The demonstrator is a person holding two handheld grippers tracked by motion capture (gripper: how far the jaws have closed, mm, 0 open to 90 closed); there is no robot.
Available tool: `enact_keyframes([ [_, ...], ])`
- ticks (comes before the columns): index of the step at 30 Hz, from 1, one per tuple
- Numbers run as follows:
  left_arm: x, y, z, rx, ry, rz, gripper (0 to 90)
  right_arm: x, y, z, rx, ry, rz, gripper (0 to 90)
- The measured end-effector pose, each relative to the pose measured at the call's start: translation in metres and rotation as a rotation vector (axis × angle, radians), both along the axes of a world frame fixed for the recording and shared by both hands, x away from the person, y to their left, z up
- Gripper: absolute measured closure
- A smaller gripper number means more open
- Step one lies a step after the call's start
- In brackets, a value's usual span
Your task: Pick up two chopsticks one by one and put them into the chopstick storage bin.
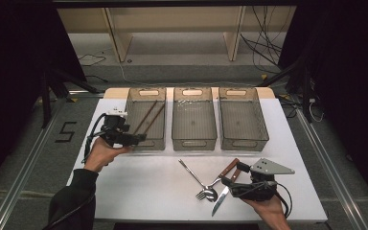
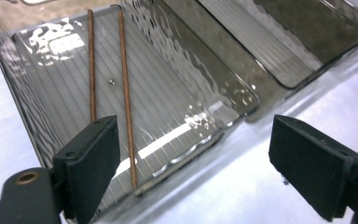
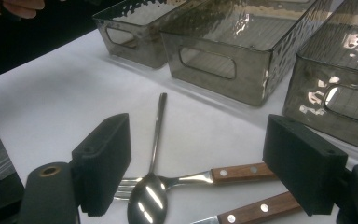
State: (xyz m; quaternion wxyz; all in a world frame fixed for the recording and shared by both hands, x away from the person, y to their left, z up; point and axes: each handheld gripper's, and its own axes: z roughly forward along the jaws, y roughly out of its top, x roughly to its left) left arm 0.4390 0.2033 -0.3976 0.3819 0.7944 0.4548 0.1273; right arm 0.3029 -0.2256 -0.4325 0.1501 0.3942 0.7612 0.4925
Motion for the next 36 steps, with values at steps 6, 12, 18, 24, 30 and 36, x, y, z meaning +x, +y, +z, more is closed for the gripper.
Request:
enact_keyframes([
  [6, -0.016, -0.003, 0.0, -0.051, -0.03, -0.031, 15.7, 0.006, 0.006, 0.002, -0.013, 0.012, 0.01, 24.0],
  [12, -0.039, -0.009, -0.009, -0.094, -0.041, -0.08, 15.5, 0.013, 0.012, 0.005, -0.039, 0.032, 0.023, 23.9],
  [18, -0.056, -0.009, -0.019, -0.124, -0.049, -0.088, 15.4, 0.022, 0.02, 0.01, -0.061, 0.048, 0.037, 23.8],
  [24, -0.067, -0.011, -0.023, -0.148, -0.069, -0.095, 15.4, 0.029, 0.029, 0.013, -0.078, 0.07, 0.05, 23.7],
  [30, -0.076, -0.011, -0.024, -0.159, -0.094, -0.103, 15.4, 0.034, 0.039, 0.011, -0.104, 0.087, 0.068, 23.5],
  [36, -0.084, -0.007, -0.03, -0.144, -0.106, -0.086, 15.0, 0.039, 0.047, 0.01, -0.112, 0.104, 0.079, 23.4],
])
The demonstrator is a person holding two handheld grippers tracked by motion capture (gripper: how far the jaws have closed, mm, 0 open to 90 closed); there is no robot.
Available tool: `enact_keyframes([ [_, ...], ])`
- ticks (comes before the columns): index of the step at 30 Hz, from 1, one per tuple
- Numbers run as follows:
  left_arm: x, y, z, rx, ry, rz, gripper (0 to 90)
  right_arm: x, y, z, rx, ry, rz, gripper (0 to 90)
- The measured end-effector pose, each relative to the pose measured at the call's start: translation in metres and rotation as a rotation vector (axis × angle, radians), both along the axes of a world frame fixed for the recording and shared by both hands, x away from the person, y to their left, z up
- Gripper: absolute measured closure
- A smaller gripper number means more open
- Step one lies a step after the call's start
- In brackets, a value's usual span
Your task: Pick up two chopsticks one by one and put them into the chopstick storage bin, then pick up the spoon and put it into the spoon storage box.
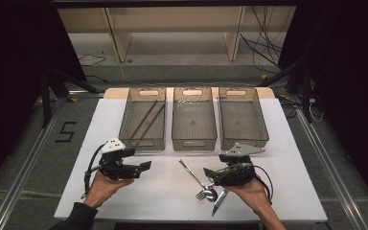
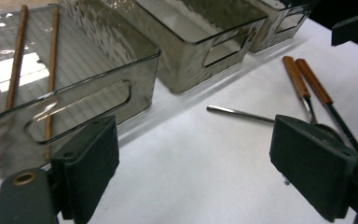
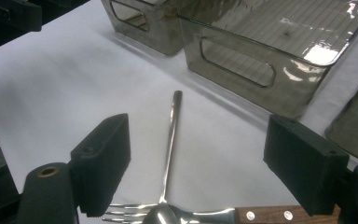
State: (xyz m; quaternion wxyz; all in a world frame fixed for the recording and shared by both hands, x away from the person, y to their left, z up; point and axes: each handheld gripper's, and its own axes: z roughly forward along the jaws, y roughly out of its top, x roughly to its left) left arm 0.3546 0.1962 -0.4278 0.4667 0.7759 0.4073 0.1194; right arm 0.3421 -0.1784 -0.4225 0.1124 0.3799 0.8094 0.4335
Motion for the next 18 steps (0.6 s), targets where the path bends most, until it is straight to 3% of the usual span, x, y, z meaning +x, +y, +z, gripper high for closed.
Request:
enact_keyframes([
  [10, -0.011, 0.003, -0.004, -0.018, -0.02, -0.008, 15.0, 0.007, 0.014, -0.004, -0.036, 0.031, 0.018, 23.3],
  [18, -0.018, 0.003, -0.007, -0.043, -0.024, -0.007, 14.8, 0.015, 0.027, -0.01, -0.085, 0.089, 0.051, 25.1],
])
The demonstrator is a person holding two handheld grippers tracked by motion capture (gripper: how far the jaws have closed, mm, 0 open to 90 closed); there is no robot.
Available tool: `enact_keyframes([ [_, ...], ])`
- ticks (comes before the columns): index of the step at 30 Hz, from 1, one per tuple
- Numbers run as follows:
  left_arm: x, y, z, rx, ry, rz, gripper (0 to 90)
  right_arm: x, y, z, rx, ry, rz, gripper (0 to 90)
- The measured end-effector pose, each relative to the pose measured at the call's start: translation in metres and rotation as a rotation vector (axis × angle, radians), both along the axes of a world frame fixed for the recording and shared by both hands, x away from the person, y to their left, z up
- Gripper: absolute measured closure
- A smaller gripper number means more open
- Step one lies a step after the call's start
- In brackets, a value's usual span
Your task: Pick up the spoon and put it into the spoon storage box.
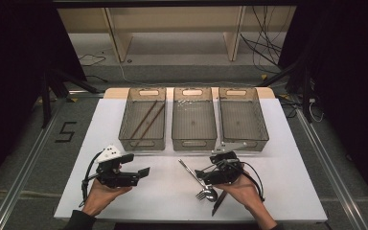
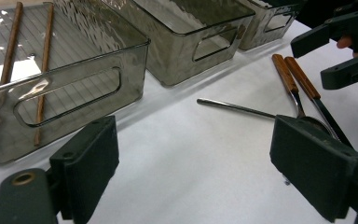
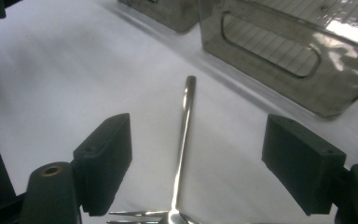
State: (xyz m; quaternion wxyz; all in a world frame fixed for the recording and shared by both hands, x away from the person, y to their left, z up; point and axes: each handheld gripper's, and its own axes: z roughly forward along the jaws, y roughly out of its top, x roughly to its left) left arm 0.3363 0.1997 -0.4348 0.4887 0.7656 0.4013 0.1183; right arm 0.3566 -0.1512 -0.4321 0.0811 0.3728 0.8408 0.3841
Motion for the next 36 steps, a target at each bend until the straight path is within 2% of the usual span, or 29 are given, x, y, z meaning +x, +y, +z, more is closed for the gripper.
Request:
enact_keyframes([
  [5, -0.006, 0.001, -0.002, 0.006, -0.021, 0.004, 14.8, 0.003, 0.007, -0.002, -0.044, 0.027, 0.017, 27.2],
  [7, -0.009, 0.002, -0.003, 0.02, -0.032, -0.001, 14.8, 0.005, 0.012, -0.003, -0.063, 0.037, 0.025, 29.0],
  [15, -0.016, 0.001, -0.005, 0.01, -0.047, -0.007, 14.6, 0.01, 0.03, -0.015, -0.188, 0.145, 0.066, 41.9],
  [21, -0.017, 0.003, -0.006, 0.003, -0.045, -0.003, 14.6, 0.015, 0.036, -0.021, -0.241, 0.206, 0.085, 50.3],
  [24, -0.018, 0.002, -0.005, 0.003, -0.048, -0.004, 14.6, 0.015, 0.04, -0.023, -0.268, 0.223, 0.096, 54.4],
  [27, -0.018, 0.002, -0.006, 0.009, -0.046, -0.007, 14.6, 0.015, 0.041, -0.024, -0.29, 0.219, 0.109, 59.7],
  [36, -0.019, 0.003, -0.005, 0.006, -0.059, -0.008, 14.6, 0.018, 0.042, -0.027, -0.354, 0.267, 0.133, 66.4],
])
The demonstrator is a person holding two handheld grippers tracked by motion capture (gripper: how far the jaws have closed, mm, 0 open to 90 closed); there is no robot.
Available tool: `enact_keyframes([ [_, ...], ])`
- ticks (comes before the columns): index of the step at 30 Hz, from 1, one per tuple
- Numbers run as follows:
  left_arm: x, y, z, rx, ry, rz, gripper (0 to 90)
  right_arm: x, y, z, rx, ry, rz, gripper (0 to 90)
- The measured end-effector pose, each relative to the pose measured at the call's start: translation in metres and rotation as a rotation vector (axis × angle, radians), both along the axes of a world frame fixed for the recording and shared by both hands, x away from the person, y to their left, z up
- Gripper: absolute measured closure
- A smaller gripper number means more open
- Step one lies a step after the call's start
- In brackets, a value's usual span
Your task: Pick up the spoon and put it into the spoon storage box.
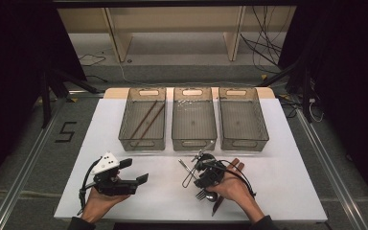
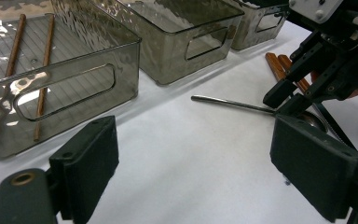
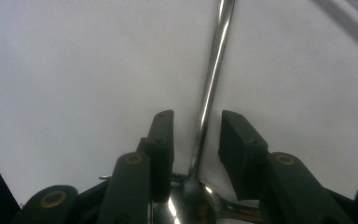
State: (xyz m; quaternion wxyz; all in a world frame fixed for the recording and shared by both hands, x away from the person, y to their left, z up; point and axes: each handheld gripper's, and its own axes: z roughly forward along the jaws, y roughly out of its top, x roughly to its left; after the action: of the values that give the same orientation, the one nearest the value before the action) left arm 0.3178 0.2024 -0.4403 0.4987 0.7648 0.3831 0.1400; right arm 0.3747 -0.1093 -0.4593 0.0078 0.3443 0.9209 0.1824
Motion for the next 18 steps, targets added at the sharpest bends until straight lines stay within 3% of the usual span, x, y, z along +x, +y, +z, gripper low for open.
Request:
enact_keyframes([
  [12, -0.001, -0.002, 0.0, 0.004, -0.002, -0.008, 14.7, 0.003, 0.009, 0.0, -0.068, 0.024, 0.024, 69.6],
  [18, -0.001, -0.003, -0.001, 0.007, -0.005, -0.011, 14.7, 0.004, 0.012, 0.0, -0.104, 0.006, 0.043, 74.4],
])
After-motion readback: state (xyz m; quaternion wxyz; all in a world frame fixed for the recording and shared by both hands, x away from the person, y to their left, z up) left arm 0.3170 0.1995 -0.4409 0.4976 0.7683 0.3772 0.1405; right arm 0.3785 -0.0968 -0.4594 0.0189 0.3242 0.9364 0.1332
